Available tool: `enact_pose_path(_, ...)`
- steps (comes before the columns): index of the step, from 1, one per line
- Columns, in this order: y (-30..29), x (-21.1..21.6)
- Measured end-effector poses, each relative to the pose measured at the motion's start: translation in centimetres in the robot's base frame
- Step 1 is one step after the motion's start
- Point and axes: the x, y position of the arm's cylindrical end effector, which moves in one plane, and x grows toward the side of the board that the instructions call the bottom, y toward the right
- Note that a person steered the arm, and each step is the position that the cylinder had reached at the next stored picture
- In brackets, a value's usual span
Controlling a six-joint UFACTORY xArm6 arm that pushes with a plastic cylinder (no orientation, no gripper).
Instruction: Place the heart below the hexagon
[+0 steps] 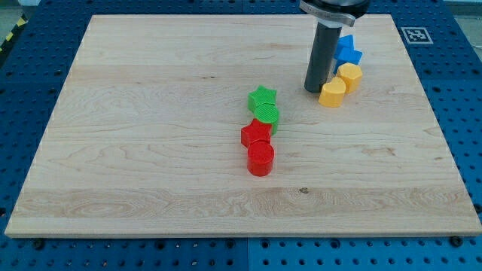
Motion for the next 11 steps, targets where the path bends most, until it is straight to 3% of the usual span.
enact_pose_path(2, -4.3, 0.4)
enact_pose_path(11, 0.2, 1.9)
